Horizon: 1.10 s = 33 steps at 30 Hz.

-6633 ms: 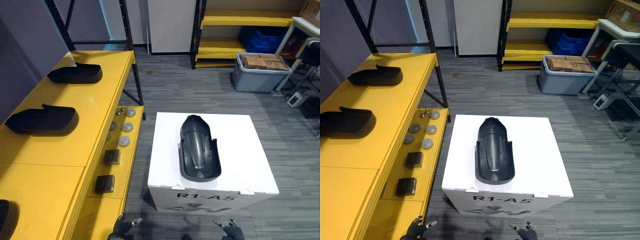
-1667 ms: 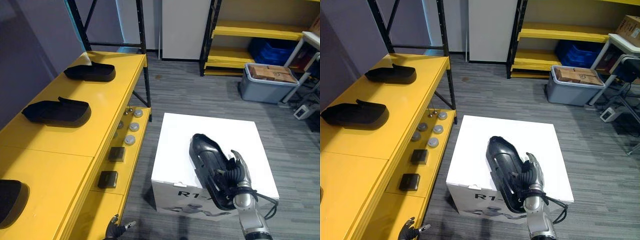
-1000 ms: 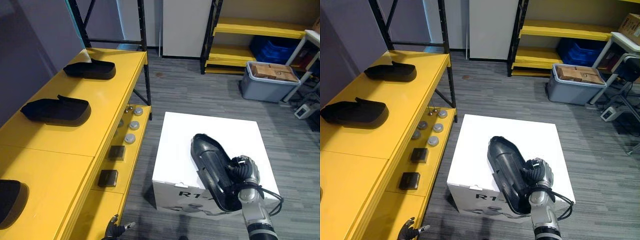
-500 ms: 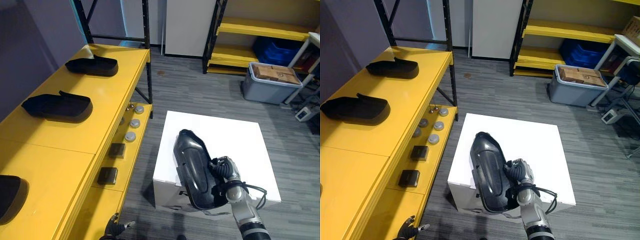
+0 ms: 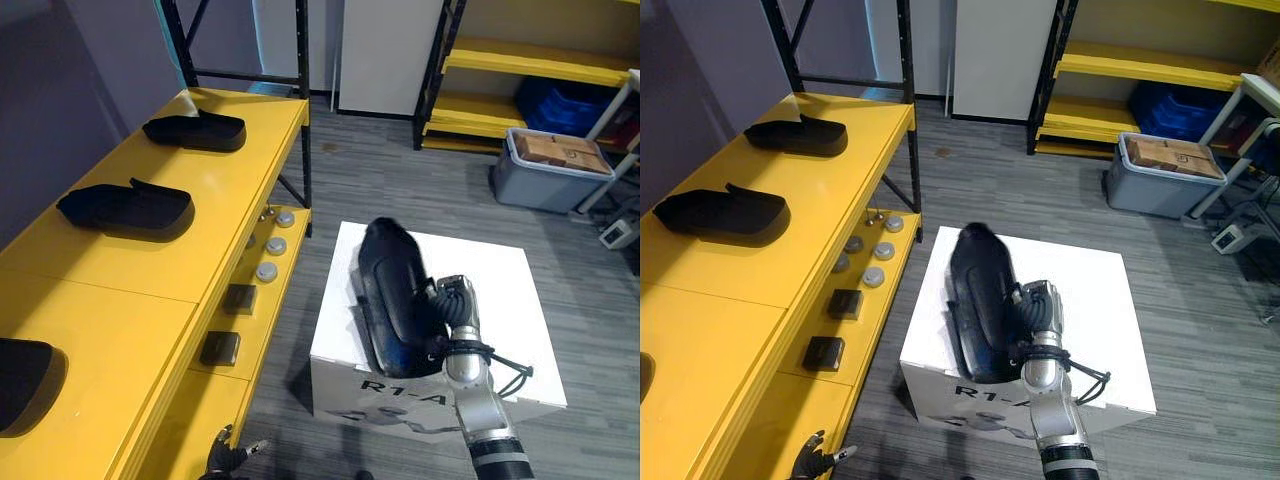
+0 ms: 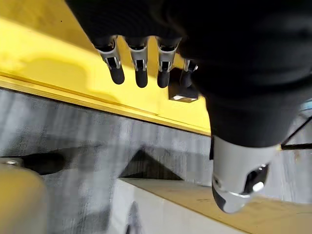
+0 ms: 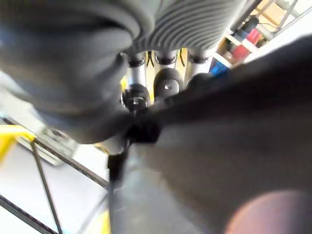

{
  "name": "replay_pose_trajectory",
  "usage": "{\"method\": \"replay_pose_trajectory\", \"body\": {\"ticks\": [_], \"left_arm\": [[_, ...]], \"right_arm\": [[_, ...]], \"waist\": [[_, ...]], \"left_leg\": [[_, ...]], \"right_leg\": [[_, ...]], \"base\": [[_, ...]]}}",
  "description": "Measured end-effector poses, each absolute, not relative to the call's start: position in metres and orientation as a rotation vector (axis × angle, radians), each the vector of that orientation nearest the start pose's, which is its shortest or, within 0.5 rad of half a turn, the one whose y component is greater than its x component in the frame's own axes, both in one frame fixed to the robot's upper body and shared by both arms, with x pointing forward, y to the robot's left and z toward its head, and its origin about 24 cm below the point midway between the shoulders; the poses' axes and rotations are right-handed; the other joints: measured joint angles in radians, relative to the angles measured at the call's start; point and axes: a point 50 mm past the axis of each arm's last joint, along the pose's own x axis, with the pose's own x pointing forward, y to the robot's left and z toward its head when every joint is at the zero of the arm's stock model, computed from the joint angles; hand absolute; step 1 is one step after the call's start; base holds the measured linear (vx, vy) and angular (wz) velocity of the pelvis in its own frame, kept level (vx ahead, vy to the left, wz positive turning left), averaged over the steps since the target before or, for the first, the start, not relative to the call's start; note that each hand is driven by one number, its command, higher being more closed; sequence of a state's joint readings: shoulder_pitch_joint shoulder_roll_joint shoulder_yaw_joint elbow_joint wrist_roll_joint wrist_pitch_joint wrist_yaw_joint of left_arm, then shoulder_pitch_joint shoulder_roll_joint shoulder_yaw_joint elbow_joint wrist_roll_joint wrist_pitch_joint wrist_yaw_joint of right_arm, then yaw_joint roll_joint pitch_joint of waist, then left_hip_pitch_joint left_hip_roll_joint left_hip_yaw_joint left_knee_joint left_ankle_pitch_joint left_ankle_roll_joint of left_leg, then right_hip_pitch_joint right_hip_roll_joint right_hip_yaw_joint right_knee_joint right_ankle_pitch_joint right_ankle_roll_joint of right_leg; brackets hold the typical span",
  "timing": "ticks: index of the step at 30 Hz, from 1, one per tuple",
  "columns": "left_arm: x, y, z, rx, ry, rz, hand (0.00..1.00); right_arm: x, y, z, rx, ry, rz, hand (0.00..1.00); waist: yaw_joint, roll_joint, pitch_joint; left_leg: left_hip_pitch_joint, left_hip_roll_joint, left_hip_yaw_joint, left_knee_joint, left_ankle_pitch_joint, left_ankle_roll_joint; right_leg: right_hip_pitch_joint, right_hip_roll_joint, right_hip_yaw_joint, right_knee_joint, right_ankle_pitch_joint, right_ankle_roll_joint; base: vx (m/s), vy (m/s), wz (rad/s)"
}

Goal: Walk over and take plastic housings, then place them on the shelf

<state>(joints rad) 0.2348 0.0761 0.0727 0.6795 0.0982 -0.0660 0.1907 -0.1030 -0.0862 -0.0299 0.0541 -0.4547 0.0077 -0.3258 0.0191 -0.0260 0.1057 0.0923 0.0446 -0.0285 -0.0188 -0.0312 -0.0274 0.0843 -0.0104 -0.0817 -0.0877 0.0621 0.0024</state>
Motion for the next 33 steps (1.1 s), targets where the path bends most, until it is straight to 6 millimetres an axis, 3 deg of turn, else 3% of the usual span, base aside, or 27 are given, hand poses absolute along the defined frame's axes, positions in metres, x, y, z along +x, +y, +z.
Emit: {"method": "replay_pose_trajectory", "body": {"ticks": [5,7,10,16,20,24,33], "left_arm": [[0.137,0.204,-0.099,0.150,0.647,0.362,0.00],[0.155,0.204,-0.073,0.123,0.495,0.400,0.00],[0.173,0.203,-0.040,0.108,0.315,0.424,0.00],[0.187,0.201,0.003,0.074,0.104,0.451,0.00],[0.195,0.188,0.032,0.034,-0.045,0.400,0.00],[0.205,0.170,0.053,-0.025,-0.154,0.317,0.00],[0.230,0.129,0.077,-0.216,-0.243,0.089,0.00]], "right_arm": [[0.268,-0.180,0.094,-0.494,-0.264,-0.414,1.00],[0.267,-0.179,0.107,-0.478,-0.334,-0.436,1.00],[0.268,-0.178,0.113,-0.468,-0.364,-0.445,1.00],[0.266,-0.175,0.119,-0.445,-0.391,-0.450,1.00],[0.265,-0.173,0.123,-0.440,-0.417,-0.447,1.00],[0.262,-0.168,0.133,-0.426,-0.479,-0.431,1.00],[0.261,-0.137,0.154,-0.351,-0.599,-0.317,1.00]], "waist": [[0.005,0.002,0.005],[0.007,0.003,0.005],[0.009,0.003,0.005],[0.009,0.003,0.005],[0.009,0.005,0.005],[0.008,0.011,0.002],[-0.005,0.019,-0.001]], "left_leg": [[0.000,0.000,0.006,0.006,-0.001,-0.001],[0.000,0.000,0.010,0.008,-0.001,-0.001],[0.001,0.000,0.011,0.011,-0.001,-0.001],[0.003,0.000,0.015,0.011,-0.001,-0.001],[0.012,-0.001,0.016,0.011,-0.001,-0.001],[0.015,0.000,0.019,0.012,-0.002,-0.001],[0.015,0.001,0.026,0.014,-0.002,-0.001]], "right_leg": [[0.000,0.003,0.009,0.000,0.000,0.000],[0.001,0.004,0.011,0.000,0.000,0.000],[0.002,0.004,0.012,0.000,0.000,-0.001],[0.003,0.004,0.013,0.001,0.000,-0.001],[0.012,0.004,0.014,0.001,0.000,-0.001],[0.014,0.005,0.015,0.001,0.001,-0.002],[0.012,0.010,0.021,0.001,0.004,-0.003]], "base": [[0.00,0.006,-0.03],[0.00,0.013,-0.04],[0.00,0.000,0.00],[0.00,0.000,0.00],[0.00,0.000,0.00],[0.00,0.005,-0.01],[0.00,0.007,-0.01]]}}
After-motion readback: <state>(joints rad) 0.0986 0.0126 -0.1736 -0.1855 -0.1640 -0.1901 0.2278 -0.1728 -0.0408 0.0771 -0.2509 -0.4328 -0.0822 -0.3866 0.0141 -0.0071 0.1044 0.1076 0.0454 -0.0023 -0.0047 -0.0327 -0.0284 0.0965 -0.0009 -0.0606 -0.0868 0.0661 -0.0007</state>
